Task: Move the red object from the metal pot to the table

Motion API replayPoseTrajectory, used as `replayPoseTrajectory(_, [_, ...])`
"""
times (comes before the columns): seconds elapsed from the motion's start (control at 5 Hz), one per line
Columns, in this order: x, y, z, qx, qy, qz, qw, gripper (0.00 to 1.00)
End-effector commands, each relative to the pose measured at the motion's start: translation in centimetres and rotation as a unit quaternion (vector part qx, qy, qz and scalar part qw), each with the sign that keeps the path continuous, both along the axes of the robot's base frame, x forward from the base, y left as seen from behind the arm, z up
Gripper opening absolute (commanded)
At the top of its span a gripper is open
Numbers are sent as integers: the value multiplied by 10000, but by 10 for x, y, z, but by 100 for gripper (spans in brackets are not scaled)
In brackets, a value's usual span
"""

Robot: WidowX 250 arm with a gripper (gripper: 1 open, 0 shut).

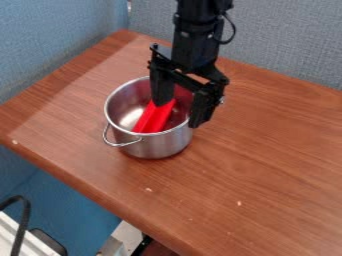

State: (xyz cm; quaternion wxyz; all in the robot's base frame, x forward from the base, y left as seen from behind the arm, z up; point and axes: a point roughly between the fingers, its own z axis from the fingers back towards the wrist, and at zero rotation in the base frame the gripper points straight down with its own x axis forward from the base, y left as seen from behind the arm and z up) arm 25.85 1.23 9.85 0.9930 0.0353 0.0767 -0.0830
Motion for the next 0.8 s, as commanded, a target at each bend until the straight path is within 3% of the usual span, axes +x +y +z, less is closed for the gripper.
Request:
replayPoseTrajectory(0.0, [-8, 29, 17, 69, -267, -51, 9996, 100])
replayPoseTrajectory(0.2, [-17, 54, 20, -49, -399, -108, 9991, 100])
replayPoseTrajectory(0.6, [0, 41, 25, -1, -490, 270, 9984, 100])
